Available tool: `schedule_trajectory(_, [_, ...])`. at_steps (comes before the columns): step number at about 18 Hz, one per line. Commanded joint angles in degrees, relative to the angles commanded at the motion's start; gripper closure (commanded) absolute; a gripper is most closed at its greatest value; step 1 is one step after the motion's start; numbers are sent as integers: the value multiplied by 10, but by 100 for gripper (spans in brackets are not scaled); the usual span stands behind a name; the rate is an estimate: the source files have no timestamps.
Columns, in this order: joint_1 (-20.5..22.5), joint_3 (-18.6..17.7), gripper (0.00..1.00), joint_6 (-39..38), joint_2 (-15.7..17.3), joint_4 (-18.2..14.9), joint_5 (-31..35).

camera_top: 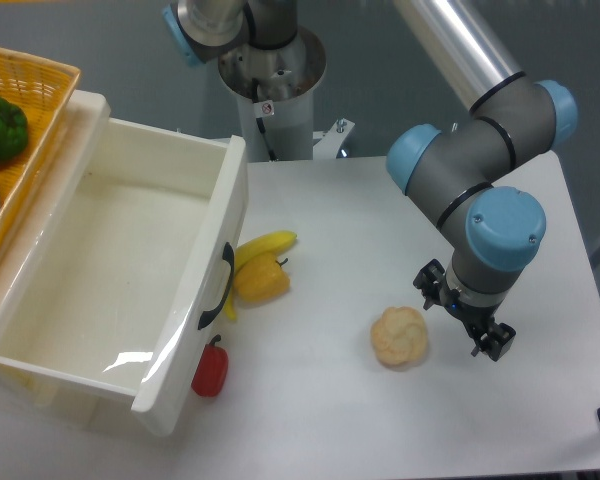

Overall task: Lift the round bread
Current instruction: 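Move the gripper over the round bread roll and lower onto it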

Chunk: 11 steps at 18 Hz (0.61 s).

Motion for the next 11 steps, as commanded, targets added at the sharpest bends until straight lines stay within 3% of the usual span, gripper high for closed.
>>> schedule_trajectory(4, [0,-11,0,4,3,1,0])
schedule_trajectory(11, [-9,-102,0,-51,33,42,1])
